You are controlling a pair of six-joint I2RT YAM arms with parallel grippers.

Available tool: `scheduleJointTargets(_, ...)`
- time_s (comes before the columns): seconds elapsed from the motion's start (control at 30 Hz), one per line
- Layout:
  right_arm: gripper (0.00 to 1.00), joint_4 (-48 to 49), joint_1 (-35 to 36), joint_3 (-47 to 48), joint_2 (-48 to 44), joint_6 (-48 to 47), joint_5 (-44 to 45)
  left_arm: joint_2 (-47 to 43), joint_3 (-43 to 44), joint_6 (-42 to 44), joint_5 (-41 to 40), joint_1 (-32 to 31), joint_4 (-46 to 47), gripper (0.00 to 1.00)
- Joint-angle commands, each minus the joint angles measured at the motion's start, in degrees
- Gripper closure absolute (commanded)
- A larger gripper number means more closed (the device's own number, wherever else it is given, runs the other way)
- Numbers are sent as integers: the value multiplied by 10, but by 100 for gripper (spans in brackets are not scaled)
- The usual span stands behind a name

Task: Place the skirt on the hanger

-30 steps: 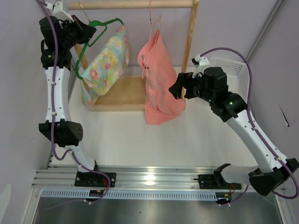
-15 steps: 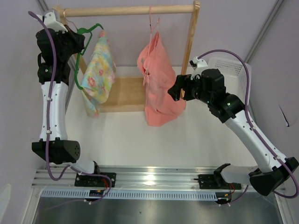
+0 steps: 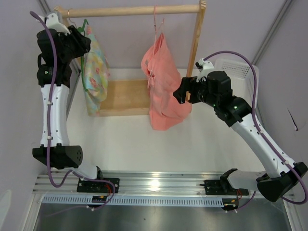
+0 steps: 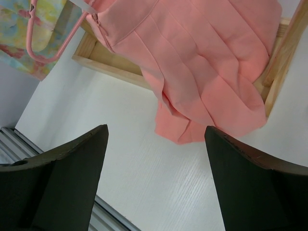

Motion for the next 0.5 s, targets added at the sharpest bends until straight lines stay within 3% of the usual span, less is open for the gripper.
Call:
scheduleJointTargets(0.0, 12, 24, -3, 6, -1, -9, 1, -2, 73, 11, 15, -3, -30, 48)
scheduleJointTargets(0.27, 12, 15, -13, 16, 0, -18, -4, 11, 171, 21, -18, -1, -140, 39)
scheduleJointTargets(0.47, 11, 15, -39, 17, -4, -15, -30, -49, 124, 32, -36, -2, -157, 37)
